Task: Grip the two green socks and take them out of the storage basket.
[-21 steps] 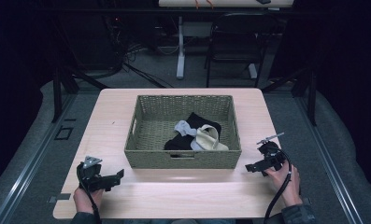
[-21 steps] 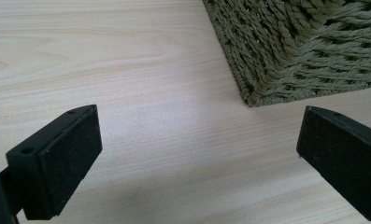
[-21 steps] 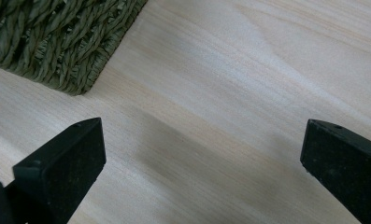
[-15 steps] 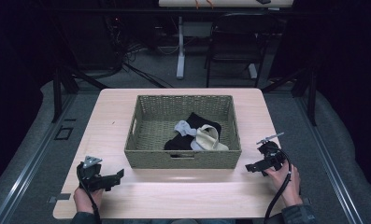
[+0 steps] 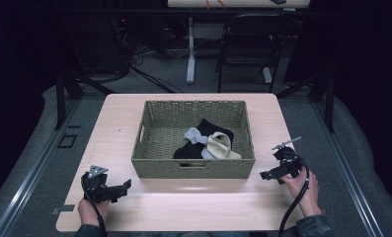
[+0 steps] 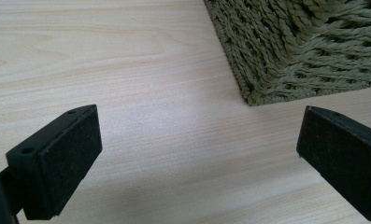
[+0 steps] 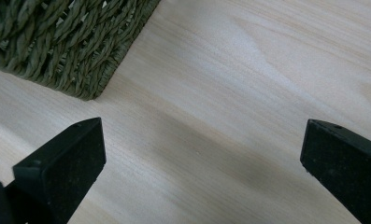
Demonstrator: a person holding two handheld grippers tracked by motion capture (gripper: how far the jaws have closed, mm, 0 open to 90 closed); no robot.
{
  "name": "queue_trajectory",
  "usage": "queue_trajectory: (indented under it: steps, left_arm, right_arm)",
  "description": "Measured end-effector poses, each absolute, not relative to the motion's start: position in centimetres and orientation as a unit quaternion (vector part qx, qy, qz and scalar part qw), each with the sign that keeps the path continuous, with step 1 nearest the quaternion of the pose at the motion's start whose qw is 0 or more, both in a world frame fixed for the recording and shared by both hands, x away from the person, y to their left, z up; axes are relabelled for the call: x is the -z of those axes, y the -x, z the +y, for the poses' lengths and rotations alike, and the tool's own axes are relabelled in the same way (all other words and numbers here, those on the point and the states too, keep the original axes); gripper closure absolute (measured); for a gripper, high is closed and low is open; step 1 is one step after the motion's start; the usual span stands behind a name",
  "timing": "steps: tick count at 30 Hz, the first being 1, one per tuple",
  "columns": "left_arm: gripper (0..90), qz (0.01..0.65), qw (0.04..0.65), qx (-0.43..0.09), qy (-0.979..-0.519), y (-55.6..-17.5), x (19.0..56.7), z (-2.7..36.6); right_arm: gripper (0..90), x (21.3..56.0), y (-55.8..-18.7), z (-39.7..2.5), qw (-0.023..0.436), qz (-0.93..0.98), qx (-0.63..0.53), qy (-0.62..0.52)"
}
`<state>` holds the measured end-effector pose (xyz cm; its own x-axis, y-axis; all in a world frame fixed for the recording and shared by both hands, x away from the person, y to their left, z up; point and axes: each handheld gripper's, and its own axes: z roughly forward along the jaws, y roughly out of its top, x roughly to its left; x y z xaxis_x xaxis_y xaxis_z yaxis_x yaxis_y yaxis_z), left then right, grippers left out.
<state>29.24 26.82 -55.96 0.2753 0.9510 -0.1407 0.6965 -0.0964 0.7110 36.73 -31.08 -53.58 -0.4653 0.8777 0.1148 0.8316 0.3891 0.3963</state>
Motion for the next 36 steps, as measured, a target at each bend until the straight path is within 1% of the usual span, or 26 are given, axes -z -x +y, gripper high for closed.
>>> queue_trajectory:
  steps: [8, 13, 18, 19, 23, 25, 31, 36]
  left_arm:
    - [0.0, 0.574, 0.357, -0.184, -0.714, -29.1, 55.9, 27.0]
    - [0.0, 0.574, 0.356, -0.183, -0.714, -29.2, 56.0, 27.0]
    - [0.0, 0.575, 0.356, -0.182, -0.714, -29.2, 56.0, 27.0]
    - [0.0, 0.575, 0.355, -0.183, -0.714, -29.2, 56.0, 27.0]
    - [0.0, 0.575, 0.355, -0.183, -0.714, -29.2, 56.0, 27.0]
    - [0.0, 0.575, 0.355, -0.183, -0.714, -29.2, 56.0, 27.0]
    - [0.0, 0.575, 0.353, -0.182, -0.715, -29.2, 56.0, 27.0]
    - [0.0, 0.575, 0.353, -0.181, -0.715, -29.2, 56.0, 27.0]
  right_arm:
    - [0.0, 51.8, -36.7, -31.3, 0.071, 0.827, -0.206, -0.518]
    - [0.0, 51.2, -36.9, -31.6, 0.064, 0.828, -0.209, -0.517]
    - [0.0, 50.8, -37.0, -31.7, 0.069, 0.832, -0.207, -0.511]
    - [0.0, 50.4, -37.0, -31.7, 0.078, 0.827, -0.222, -0.511]
    - [0.0, 49.3, -37.3, -31.8, 0.079, 0.825, -0.225, -0.512]
    - [0.0, 48.8, -37.5, -31.7, 0.073, 0.828, -0.225, -0.508]
    - [0.0, 47.2, -38.2, -31.5, 0.077, 0.832, -0.226, -0.500]
    - [0.0, 46.2, -38.7, -31.4, 0.069, 0.835, -0.227, -0.496]
